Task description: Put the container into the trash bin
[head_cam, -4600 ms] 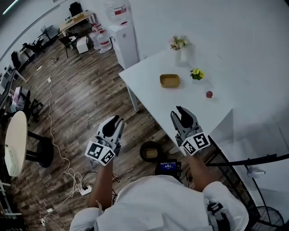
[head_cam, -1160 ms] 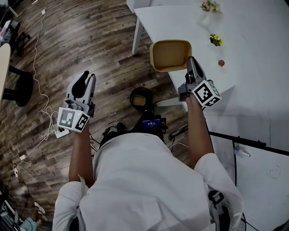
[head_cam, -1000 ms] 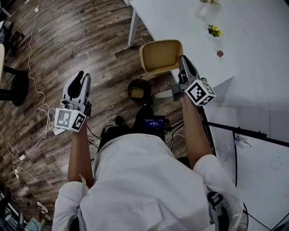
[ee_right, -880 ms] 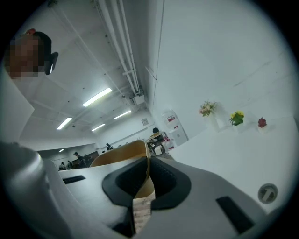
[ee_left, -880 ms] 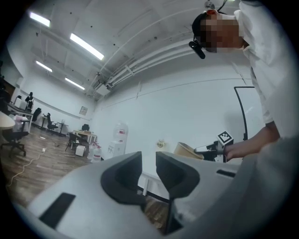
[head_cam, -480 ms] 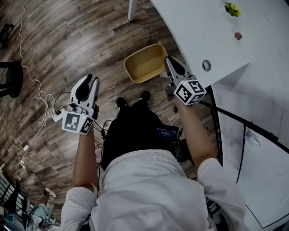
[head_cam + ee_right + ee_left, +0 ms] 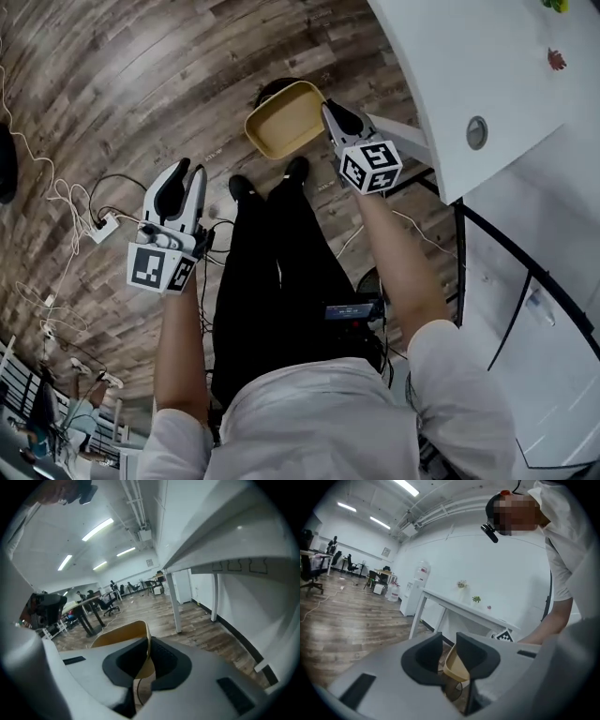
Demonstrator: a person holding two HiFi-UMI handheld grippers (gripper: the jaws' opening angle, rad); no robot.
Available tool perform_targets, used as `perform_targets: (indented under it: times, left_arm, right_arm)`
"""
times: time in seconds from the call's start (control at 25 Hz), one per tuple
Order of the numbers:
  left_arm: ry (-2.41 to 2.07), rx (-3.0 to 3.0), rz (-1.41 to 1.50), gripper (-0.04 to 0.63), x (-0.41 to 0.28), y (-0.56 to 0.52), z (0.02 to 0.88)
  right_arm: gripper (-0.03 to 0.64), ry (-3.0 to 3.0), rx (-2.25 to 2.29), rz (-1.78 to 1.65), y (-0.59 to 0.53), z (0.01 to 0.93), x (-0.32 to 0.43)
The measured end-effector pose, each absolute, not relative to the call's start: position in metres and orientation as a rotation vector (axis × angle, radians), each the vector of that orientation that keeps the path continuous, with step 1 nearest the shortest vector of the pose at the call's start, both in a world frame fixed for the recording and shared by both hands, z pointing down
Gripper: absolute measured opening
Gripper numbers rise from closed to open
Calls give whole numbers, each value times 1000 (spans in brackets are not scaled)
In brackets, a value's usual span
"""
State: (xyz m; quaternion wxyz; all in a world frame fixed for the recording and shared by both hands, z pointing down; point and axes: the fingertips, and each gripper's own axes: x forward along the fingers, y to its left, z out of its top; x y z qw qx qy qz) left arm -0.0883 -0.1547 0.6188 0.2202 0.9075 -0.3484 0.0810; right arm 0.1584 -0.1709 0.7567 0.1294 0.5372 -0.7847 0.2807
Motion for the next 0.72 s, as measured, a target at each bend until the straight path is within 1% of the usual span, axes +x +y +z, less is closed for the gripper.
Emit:
perform_targets:
  times: [0.2,0.4,0.56,0.72]
  left_arm:
    - [-886,2476,241,97,-62,-158,690]
    - [-840,2411,261,97,-44,-149,754]
    - [-793,2390,279,97,-31,-137,788]
    - [-760,2371,308,97,-30,-126,817]
  right_arm:
    - [46,-2271,1367,750,-180,845,153]
    - [46,-2233,1284,772,-167,926,152]
    - [46,-2210,1291,702,-167,966,164]
    - [46,-2201,1204,597,-169,1001,167]
